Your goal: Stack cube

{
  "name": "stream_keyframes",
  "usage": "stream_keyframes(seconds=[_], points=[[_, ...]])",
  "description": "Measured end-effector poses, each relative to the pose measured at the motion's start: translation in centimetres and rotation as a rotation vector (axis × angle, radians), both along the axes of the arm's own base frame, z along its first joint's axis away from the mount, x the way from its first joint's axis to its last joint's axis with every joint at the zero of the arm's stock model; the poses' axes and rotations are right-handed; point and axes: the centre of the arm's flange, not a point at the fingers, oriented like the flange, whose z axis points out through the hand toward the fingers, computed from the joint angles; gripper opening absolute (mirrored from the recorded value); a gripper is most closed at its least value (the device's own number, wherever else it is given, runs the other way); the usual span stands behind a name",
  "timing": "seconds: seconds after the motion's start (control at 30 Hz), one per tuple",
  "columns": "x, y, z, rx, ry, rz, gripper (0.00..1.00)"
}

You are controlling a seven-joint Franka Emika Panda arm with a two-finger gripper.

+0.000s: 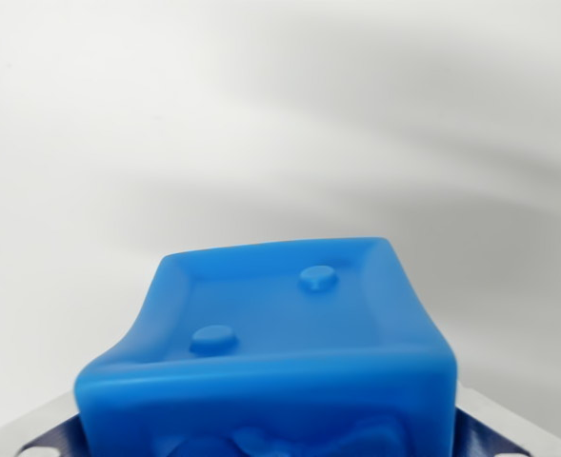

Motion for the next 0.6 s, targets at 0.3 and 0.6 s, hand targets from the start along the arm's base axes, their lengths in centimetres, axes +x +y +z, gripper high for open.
stream_keyframes(seconds=[0.3, 0.6], points=[[-0.1, -1.8, 0.3, 0.0, 0.001, -0.022, 0.0], [-0.2, -3.4, 0.6, 0.0, 0.001, -0.042, 0.0]])
